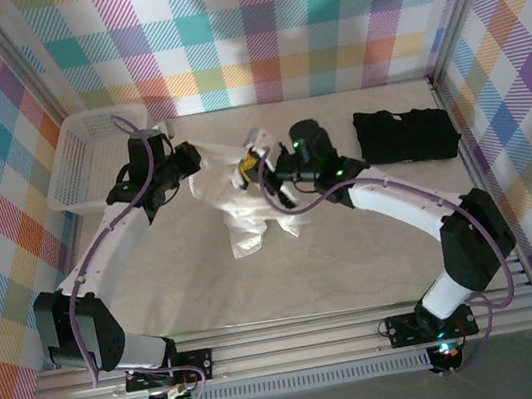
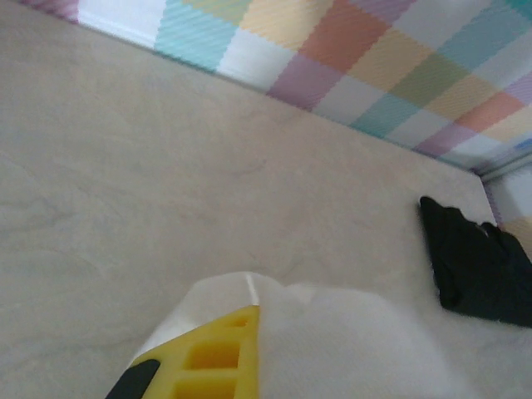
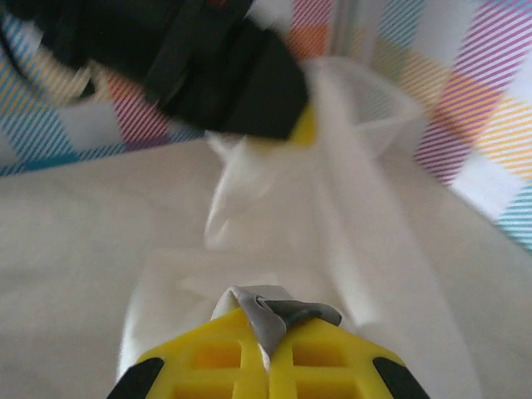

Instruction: Fold the inside-out t-shirt

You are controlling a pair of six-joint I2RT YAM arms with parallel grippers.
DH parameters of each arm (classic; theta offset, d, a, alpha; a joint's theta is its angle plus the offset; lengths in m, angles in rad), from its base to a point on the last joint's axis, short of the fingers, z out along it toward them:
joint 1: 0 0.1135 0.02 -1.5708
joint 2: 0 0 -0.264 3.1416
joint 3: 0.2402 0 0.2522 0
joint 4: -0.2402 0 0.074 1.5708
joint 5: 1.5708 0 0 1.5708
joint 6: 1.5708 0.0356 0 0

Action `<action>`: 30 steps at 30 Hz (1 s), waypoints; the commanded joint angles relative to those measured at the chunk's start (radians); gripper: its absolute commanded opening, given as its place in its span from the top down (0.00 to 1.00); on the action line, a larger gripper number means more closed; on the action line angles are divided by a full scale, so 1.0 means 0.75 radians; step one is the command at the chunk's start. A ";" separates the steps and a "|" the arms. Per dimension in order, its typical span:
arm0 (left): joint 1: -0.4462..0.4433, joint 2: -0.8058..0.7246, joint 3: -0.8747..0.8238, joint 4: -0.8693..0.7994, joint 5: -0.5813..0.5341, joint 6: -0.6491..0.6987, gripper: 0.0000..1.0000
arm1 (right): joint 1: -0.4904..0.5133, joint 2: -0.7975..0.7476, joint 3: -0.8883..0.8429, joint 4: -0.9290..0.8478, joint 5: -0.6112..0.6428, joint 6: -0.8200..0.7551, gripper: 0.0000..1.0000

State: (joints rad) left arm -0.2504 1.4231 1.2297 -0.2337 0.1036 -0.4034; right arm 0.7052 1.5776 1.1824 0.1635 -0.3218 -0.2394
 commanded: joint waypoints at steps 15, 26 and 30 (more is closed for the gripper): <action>0.203 0.060 -0.367 0.121 -0.219 -0.100 1.00 | -0.300 -0.374 -0.245 0.373 -0.144 0.369 1.00; -0.078 -0.260 -0.644 0.215 -0.145 -0.047 0.32 | -0.304 -0.277 -0.315 0.339 -0.176 0.320 1.00; -0.236 -0.219 -0.659 0.363 0.049 0.003 0.25 | -0.304 -0.261 -0.321 0.335 -0.177 0.319 1.00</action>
State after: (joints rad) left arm -0.3771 1.2350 0.7437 -0.0689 0.0360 -0.4454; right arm 0.4789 1.3823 0.9283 0.3653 -0.4252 0.0036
